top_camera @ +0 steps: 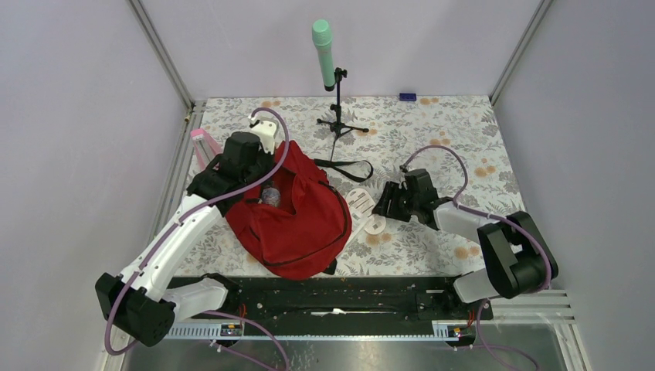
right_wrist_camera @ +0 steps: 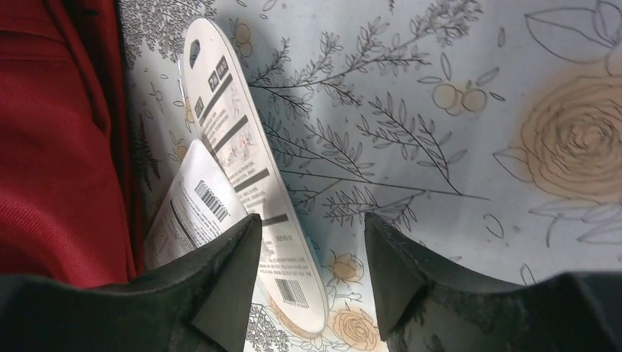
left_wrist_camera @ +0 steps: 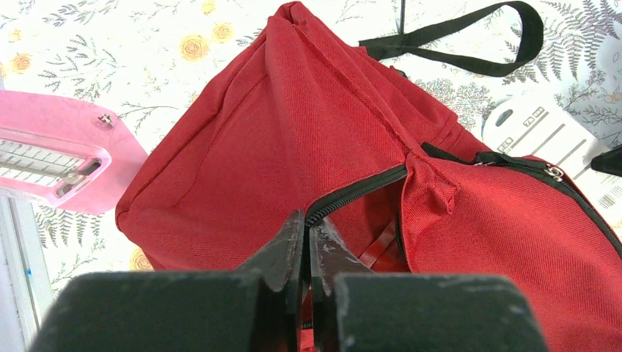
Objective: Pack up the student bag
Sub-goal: Pick up the stationery from the center of the board.
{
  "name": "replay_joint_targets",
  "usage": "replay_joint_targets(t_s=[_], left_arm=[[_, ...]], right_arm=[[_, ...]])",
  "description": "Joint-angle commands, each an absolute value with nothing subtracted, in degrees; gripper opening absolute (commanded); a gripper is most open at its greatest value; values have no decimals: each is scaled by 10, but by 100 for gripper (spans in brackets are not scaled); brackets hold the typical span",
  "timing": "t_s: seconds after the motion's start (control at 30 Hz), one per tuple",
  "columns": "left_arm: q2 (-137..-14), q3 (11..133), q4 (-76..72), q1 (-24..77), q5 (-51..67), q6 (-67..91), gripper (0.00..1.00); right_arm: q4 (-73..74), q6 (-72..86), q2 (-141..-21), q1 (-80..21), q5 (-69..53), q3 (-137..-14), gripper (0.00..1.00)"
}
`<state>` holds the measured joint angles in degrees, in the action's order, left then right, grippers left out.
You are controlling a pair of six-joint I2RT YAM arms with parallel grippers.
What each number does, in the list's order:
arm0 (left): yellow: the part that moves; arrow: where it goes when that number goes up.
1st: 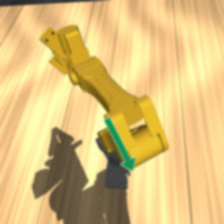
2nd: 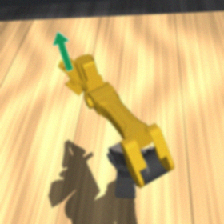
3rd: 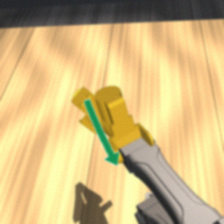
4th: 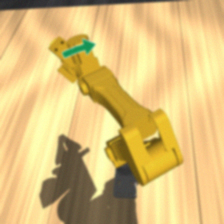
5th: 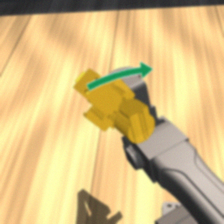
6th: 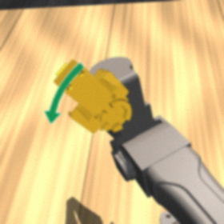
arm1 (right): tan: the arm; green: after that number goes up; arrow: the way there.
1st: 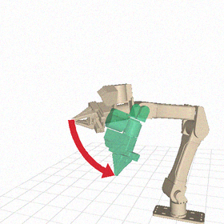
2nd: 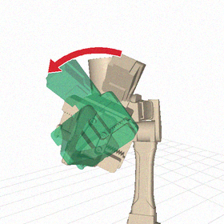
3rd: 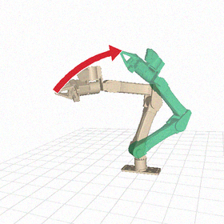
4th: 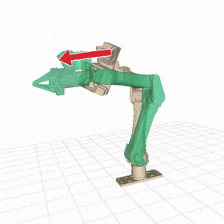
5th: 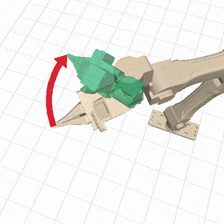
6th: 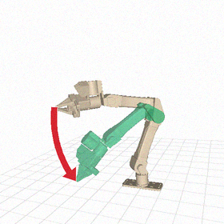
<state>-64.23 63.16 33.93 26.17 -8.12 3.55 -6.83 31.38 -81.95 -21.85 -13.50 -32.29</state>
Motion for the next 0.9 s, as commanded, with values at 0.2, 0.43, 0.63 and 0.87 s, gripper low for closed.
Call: replay_joint_targets(t_s=[0.2, 0.43, 0.63, 0.87], left_arm=[[-602, 631, 265, 253, -67, 42, 0], [-601, 629, 264, 251, -61, 43, 0], [-600, 628, 263, 250, -59, 45, 0], [-599, 627, 262, 250, -55, 47, 0]], right_arm=[[-85, 319, -856, -216, -219, -359, 47], [-51, 312, -824, -217, -205, -345, 44], [-50, 317, -812, -215, -204, -347, 21], [-36, 316, -776, -216, -190, -346, 0]])
